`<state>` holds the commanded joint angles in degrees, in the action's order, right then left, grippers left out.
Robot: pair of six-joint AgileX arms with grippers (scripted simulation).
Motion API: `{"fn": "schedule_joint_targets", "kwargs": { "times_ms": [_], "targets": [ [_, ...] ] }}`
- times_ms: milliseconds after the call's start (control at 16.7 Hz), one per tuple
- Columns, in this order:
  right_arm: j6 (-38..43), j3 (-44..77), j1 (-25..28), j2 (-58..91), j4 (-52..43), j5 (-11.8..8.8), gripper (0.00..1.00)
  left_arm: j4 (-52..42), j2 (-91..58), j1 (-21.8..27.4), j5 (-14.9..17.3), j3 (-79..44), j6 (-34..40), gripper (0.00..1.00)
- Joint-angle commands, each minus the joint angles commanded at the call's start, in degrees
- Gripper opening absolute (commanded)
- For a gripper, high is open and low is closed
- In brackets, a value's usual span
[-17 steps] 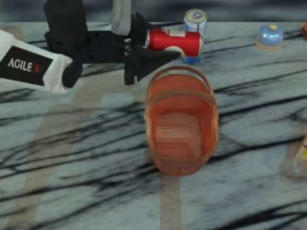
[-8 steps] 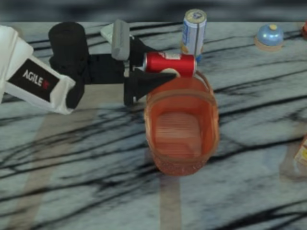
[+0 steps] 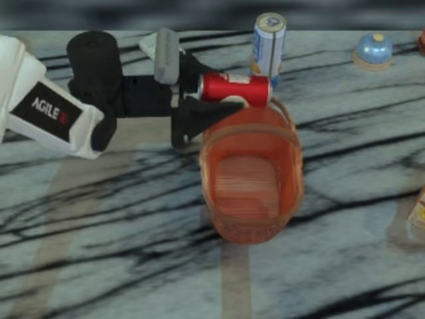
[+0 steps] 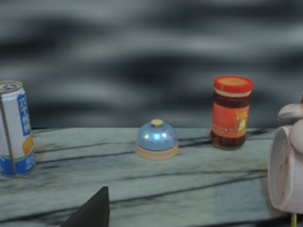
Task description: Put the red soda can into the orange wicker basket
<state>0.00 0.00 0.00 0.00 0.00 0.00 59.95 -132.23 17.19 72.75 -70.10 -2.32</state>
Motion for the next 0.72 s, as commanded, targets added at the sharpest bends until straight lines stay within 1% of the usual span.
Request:
{"fn": "schedule_joint_targets", "kwargs": {
  "times_ms": [300,360,720],
  "targets": [
    [0.0,0.0,0.0,0.0,0.0,0.0,1.0,0.0,0.0,0.0,0.0,0.0,0.0,0.98],
    [0.0,0.0,0.0,0.0,0.0,0.0,1.0,0.0,0.0,0.0,0.0,0.0,0.0,1.0],
    [0.0,0.0,0.0,0.0,0.0,0.0,1.0,0.0,0.0,0.0,0.0,0.0,0.0,1.0]
  ]
}}
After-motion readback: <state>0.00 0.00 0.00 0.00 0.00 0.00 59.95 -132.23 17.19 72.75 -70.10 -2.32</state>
